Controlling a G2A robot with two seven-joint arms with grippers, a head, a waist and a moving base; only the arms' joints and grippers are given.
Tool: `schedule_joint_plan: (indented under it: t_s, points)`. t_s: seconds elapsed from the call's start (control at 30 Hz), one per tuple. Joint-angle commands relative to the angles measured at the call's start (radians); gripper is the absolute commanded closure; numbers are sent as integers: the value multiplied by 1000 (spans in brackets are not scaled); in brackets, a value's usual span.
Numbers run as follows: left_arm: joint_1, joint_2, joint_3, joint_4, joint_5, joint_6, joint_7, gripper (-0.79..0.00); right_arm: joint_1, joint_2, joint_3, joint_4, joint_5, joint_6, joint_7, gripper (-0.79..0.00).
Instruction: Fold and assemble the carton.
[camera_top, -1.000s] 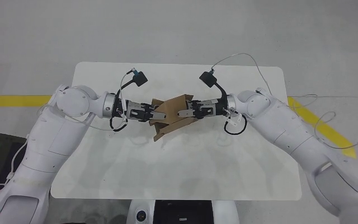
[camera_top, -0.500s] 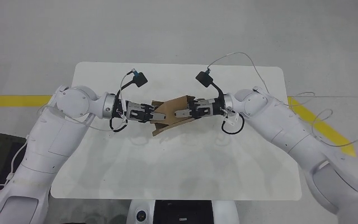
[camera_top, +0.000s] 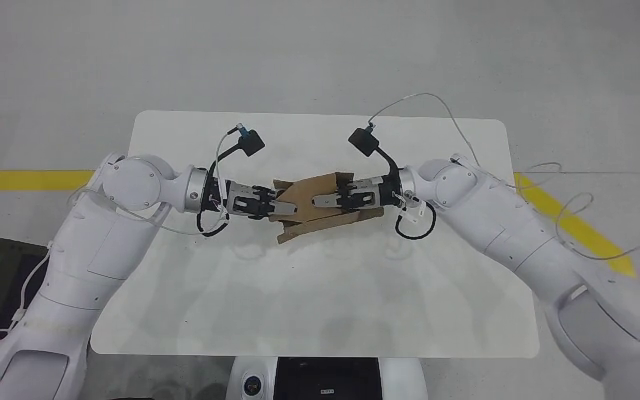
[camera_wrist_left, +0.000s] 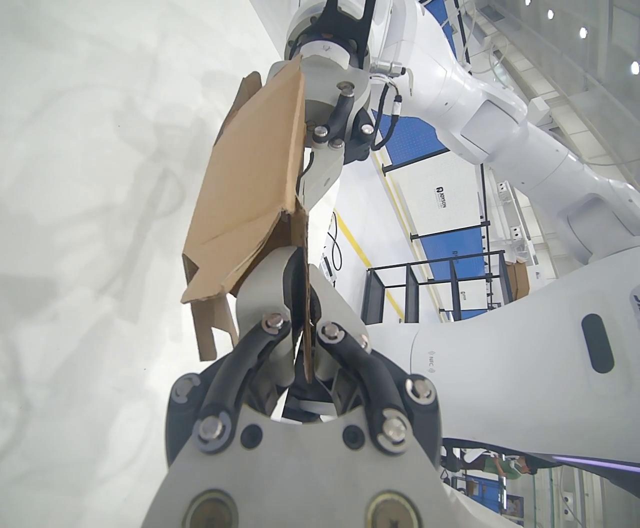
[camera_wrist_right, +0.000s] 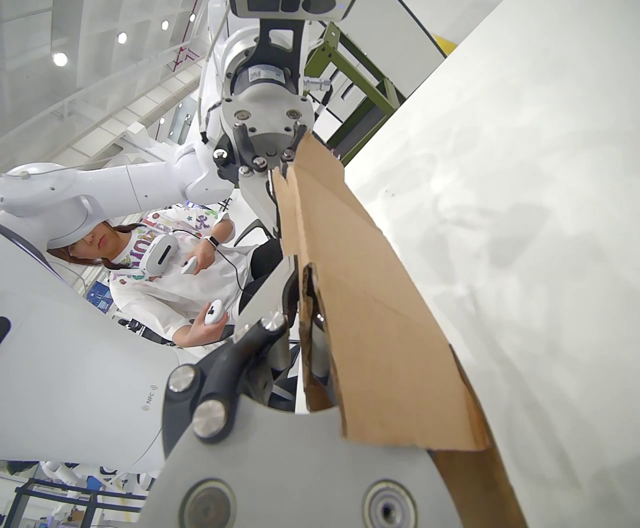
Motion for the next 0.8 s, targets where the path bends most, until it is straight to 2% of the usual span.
schedule_joint_plan:
  t_s: [0.0,0.53,0.77]
  points:
    - [0,-1,1,0,-6,4,3,-785,1,2,0,3,6,-1,-1,0]
    - [12,0,-29,-22,-104,38,31,-785,-37,11,53,29,20,-9,-13,0]
    - [24,0,-42,-35,-140,48,35,-785,-66,11,101,11,-38,26,-70,0]
